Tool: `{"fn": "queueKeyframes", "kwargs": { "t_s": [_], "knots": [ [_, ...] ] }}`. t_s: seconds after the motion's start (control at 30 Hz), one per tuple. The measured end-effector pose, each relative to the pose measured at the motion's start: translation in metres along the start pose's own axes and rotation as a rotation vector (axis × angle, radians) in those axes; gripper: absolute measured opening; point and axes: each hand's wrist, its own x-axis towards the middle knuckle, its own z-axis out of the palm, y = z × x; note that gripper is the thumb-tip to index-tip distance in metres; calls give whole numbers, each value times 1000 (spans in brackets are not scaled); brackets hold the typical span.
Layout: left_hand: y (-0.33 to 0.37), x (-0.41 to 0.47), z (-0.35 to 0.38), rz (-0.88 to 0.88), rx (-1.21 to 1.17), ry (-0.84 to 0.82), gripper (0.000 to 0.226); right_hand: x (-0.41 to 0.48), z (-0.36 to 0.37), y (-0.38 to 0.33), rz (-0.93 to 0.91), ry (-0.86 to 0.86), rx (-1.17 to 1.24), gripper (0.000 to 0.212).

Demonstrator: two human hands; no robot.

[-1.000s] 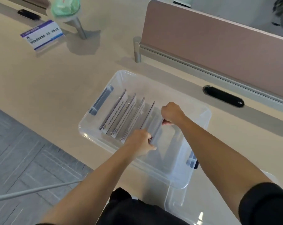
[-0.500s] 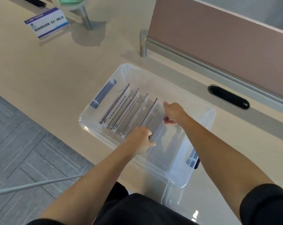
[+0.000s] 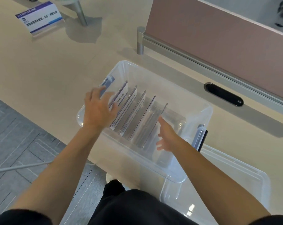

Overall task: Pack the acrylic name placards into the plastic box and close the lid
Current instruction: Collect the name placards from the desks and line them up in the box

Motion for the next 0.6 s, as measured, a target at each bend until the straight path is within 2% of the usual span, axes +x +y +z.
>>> {"fn": "queueKeyframes", "kwargs": {
  "t_s": [0.17, 0.6],
  "knots": [
    [0, 10, 8, -241, 208, -238, 69, 9, 10, 2, -2, 33, 2, 80],
    [0, 10, 11, -226, 259, -250, 77, 13, 14, 0, -57, 36, 29, 76]
  ]
}}
